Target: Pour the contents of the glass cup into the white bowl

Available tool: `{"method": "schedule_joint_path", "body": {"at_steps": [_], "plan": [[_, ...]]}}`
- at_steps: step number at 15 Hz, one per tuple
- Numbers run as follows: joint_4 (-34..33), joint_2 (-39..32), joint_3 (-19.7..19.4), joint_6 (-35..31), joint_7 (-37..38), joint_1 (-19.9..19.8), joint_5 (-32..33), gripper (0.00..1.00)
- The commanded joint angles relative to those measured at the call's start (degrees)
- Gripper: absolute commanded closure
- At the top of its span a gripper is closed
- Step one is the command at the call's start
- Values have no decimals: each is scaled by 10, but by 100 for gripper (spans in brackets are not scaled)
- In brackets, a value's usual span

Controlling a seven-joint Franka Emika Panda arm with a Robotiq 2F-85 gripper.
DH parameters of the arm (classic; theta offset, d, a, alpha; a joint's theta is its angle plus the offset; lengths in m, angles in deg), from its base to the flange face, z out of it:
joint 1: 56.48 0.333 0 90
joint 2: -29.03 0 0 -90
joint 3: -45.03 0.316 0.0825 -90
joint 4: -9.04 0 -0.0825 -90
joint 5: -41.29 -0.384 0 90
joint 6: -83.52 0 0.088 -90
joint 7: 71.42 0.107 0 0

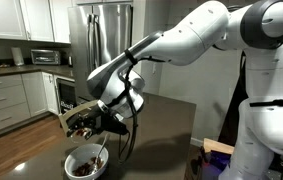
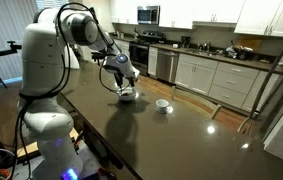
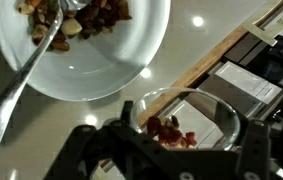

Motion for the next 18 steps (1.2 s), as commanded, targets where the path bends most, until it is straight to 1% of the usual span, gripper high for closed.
{"method": "schedule_joint_path", "body": {"at_steps": [1,4,5,7,8,9,10,13,16,18], "plan": [[-14,-7,5,-40,-29,3,-15,41],[-34,-15,19,-129,-76,11,-17,41],[-43,-16,28,-158,-81,12,-9,41],[-54,-19,41,-206,-62,14,24,41],[-27,-5,-15,-197,41,65,115,41],[-24,-5,-18,-204,57,70,142,41],[-14,-4,-26,-198,93,77,174,41],[24,9,-40,-152,181,86,237,41],[50,8,-54,-107,247,77,286,41],[59,5,-63,-91,280,71,317,41]]}}
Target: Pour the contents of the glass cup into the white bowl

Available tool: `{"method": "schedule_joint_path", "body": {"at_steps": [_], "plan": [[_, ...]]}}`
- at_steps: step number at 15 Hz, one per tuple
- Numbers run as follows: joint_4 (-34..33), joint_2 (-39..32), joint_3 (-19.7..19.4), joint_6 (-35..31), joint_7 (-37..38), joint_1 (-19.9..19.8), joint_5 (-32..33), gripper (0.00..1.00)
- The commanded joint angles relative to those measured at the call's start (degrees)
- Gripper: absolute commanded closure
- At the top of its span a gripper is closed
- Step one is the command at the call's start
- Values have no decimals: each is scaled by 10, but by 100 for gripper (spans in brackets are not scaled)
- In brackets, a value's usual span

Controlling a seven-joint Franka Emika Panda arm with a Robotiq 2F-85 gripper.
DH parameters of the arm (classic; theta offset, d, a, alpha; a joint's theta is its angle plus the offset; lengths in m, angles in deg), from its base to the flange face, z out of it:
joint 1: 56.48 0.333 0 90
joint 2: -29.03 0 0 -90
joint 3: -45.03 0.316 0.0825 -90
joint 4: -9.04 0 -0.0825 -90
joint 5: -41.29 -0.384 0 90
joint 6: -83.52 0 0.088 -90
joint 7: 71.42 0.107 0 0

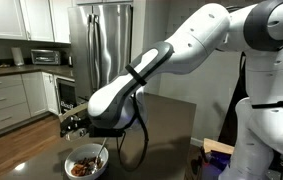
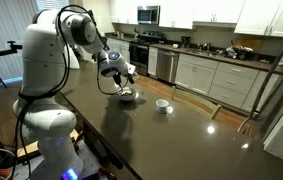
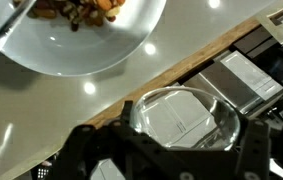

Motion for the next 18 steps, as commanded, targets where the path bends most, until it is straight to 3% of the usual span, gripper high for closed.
{"method": "schedule_joint_path", "body": {"at_steps": [1,6,11,18], "plan": [[20,12,-3,32,20,-19,8,41],[19,13,0,77,22,-45,10,41],[11,23,-4,183,20,-73,6,41],[2,38,5,224,6,-95,-9,41]]}}
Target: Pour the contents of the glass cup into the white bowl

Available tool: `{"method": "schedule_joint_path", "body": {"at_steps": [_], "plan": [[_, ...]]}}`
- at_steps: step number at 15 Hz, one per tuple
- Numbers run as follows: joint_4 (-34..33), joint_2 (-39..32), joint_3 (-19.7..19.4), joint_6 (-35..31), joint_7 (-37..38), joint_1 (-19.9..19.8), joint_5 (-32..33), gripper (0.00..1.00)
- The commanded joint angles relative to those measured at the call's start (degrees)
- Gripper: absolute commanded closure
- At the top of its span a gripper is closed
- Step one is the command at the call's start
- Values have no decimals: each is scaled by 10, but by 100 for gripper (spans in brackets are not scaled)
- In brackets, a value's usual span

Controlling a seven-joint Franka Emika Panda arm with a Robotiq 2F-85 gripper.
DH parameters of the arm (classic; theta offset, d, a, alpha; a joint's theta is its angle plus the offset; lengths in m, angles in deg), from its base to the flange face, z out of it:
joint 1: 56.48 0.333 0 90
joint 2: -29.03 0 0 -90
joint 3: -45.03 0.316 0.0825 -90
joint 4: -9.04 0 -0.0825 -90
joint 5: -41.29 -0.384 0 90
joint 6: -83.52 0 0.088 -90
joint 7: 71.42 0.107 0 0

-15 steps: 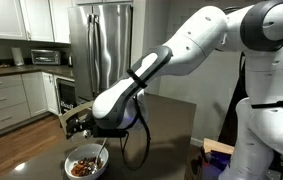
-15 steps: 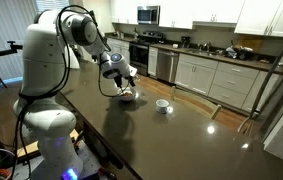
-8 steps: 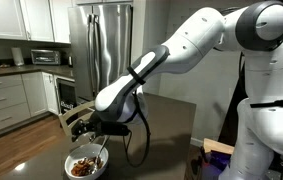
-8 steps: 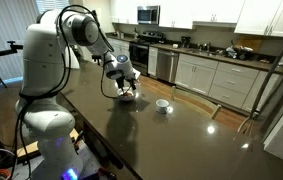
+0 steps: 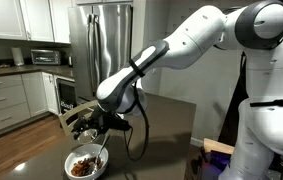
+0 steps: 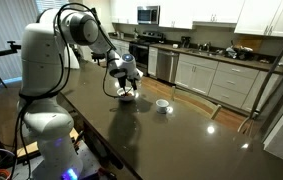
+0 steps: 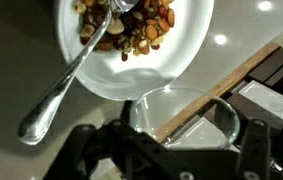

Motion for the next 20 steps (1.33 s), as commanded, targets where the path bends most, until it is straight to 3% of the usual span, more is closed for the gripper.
{"method": "schedule_joint_path", "body": {"at_steps": [1,6,8,9,12,13,20], "plan": [[-6,28,17,57,-21,-24,-28,41],[-20,46,15,187,-29,-45,-60,41],[-16,48,2,152,-40,-30,-58,41],[-21,36,-4,163,-10,-23,-41,16],[-21,37,-5,161,-18,-24,-41,16],[-21,37,-5,161,-18,-24,-41,41],[-34,45,-18,208,60,-28,-59,41]]}}
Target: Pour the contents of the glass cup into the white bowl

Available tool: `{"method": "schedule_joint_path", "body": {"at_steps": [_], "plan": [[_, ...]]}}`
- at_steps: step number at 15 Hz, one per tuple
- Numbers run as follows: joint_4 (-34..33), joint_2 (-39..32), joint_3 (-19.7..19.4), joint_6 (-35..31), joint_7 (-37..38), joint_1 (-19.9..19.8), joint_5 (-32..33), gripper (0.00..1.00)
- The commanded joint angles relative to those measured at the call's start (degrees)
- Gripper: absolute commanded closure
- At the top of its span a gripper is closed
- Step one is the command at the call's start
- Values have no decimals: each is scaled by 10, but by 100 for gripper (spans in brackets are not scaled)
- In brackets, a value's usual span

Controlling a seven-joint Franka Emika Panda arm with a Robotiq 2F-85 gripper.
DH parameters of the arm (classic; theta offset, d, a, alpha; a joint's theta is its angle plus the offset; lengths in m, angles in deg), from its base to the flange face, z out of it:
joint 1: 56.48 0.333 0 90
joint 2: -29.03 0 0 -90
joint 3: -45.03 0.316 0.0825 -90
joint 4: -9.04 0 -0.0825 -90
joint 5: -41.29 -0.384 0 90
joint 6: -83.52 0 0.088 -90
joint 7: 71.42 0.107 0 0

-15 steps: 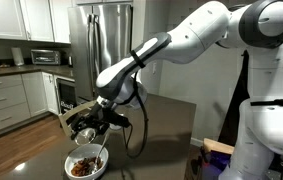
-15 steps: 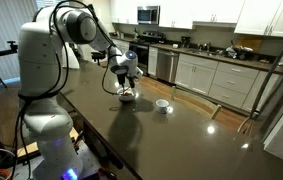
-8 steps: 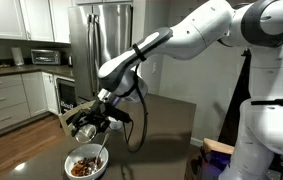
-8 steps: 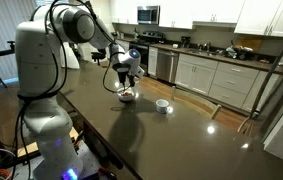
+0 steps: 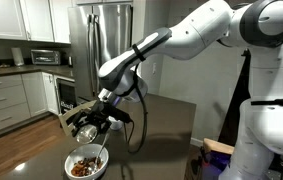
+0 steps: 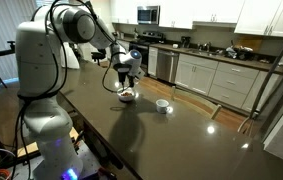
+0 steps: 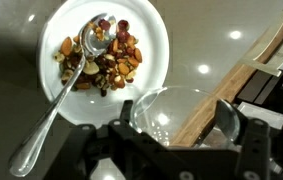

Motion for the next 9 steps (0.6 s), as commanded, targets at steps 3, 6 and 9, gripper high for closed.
{"method": "schedule_joint_path", "body": {"at_steps": [3,6,9], "plan": [[-16,14,-21,43,94,0,-11,41],[-22,15,-34,57,147,-3,-17,41],[-30,16,-43,78,181,-9,-40,41]]}}
